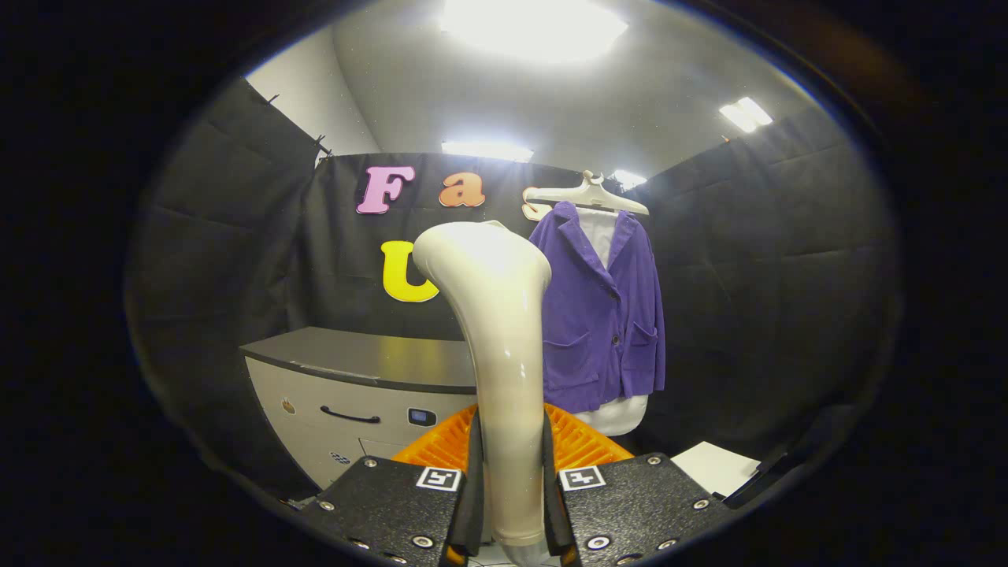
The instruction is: Iron the clothes twice with a garment steamer, once on the left side and once on the right side.
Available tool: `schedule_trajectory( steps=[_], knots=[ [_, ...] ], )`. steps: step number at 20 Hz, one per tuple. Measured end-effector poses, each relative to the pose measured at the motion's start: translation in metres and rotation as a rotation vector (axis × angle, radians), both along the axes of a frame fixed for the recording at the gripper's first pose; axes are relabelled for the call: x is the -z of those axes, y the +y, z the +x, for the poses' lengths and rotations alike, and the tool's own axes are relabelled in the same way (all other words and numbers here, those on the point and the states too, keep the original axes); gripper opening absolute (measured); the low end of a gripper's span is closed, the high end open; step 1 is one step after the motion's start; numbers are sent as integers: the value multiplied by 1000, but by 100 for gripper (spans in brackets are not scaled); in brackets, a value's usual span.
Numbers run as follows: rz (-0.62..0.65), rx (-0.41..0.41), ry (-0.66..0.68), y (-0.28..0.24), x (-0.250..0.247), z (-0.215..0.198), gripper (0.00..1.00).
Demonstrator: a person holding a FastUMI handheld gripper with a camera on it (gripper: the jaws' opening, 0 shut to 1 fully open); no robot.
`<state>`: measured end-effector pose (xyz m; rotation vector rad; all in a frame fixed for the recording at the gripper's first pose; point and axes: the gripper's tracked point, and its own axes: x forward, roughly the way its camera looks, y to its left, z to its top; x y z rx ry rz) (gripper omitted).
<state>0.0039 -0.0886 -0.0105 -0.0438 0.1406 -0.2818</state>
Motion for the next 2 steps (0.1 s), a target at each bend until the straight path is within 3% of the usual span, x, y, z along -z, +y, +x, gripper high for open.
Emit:
schedule_trajectory(
  steps=[2],
  knots=[
    [3,-1,-4,0,-1,-2,31]
  ],
)
